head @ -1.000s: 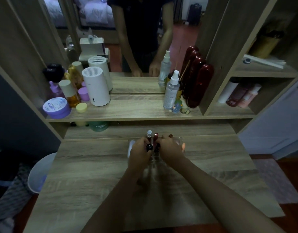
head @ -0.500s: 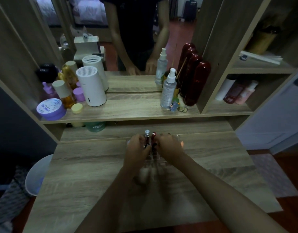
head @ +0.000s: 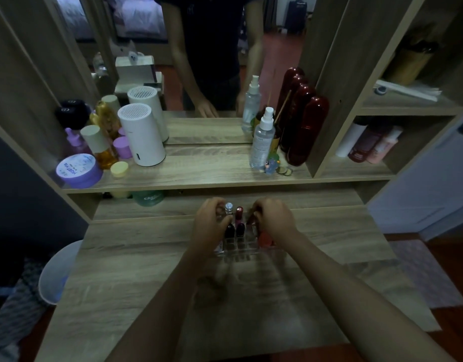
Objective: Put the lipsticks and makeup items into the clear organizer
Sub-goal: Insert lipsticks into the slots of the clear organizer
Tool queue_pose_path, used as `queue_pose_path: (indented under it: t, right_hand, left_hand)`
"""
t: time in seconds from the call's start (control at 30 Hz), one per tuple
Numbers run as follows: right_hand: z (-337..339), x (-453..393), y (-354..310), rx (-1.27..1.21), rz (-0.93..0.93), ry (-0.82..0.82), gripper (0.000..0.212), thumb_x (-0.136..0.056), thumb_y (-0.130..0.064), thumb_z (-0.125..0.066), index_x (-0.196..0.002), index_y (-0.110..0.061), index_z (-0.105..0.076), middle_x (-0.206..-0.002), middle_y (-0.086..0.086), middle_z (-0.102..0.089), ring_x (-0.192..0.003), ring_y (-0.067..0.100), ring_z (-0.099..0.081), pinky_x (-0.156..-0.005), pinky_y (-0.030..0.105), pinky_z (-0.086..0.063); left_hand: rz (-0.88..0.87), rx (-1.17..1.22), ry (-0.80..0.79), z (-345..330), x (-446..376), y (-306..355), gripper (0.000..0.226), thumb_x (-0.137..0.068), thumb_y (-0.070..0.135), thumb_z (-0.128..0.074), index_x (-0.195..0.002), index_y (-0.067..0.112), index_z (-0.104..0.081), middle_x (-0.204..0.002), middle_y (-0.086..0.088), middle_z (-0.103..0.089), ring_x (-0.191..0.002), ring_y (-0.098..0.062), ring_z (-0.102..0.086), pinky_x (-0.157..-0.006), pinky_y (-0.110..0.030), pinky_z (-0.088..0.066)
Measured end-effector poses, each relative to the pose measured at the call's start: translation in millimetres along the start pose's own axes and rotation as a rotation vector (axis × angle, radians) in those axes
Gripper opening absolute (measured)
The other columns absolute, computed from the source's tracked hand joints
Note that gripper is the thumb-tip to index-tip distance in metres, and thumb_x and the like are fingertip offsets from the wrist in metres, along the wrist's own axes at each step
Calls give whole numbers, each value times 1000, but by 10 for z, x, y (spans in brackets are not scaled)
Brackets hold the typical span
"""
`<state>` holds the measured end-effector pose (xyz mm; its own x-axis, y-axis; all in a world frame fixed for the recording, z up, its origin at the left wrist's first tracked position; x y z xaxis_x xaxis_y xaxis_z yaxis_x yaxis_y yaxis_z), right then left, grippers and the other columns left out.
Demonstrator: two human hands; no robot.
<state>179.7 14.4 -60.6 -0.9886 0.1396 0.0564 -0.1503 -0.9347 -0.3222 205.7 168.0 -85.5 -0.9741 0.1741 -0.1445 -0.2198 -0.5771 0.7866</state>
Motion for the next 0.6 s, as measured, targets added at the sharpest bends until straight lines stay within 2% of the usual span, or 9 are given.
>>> queue_pose_path:
  t: [0.1, 0.23, 0.3, 0.4, 0.43, 0.6]
  right_hand:
    - [-14, -75, -103, 18, 28, -13, 20, -93, -11, -52, -104, -10, -69, -106, 11, -66, -97, 26, -64, -76, 34, -50]
    - [-46, -122, -146, 30, 40, -26, 19, -92, -11, -52, -104, -11, -67, -106, 10, -65, -96, 26, -63, -75, 33, -48]
    - [-77, -117, -145, 30, 36, -51, 20, -93, -11, -51, -105, -10, -67, -106, 12, -67, -96, 28, -63, -79, 38, -53]
    - [-96, -103, -121, 24, 17, -76, 21, -93, -12, -50, -105, -10, -67, -105, 13, -70, -98, 29, -64, -83, 42, -55]
    - [-95, -97, -114, 26, 12, -80, 21, -93, -12, -50, -106, -10, -67, -105, 13, -69, -99, 30, -64, -84, 43, -55]
    - [-105, -68, -94, 16, 5, -108, 20, -92, -16, -53, -107, -11, -65, -107, 13, -69, -101, 30, -64, -85, 46, -55]
  left_hand:
    - [-12, -10, 12, 6, -6, 4, 25, -77, 10, -70, -101, 11, -62, -98, -6, -63, -88, -15, -61, -82, -37, -56]
    - [-16, 16, 23, 17, -17, -1, 26, -76, 7, -71, -100, 8, -63, -97, -8, -64, -86, -16, -62, -79, -34, -57]
    - [-14, 31, 31, 10, -22, -11, 26, -75, 5, -72, -100, 7, -64, -96, -9, -65, -85, -15, -63, -76, -25, -55]
    - [-24, 20, 43, 17, -17, 1, 25, -74, 5, -72, -98, 7, -65, -92, -4, -63, -79, -9, -58, -65, -3, -40]
    - [-24, 22, 49, 25, -14, 3, 25, -74, 5, -72, -98, 6, -65, -90, -1, -61, -78, -7, -56, -61, -1, -41]
    - [-29, 19, 59, 32, 1, 2, 23, -74, 6, -73, -96, 8, -65, -87, 6, -57, -76, -6, -55, -64, 5, -40]
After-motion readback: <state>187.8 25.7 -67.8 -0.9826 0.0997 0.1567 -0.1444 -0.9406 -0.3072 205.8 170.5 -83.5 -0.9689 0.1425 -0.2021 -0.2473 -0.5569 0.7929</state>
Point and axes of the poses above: each hand's wrist, its own x-axis away from the middle knuckle, its own z-axis out of the back of the hand, y = z × x, the point moved 10 cm from there along -x, towards the middle knuckle
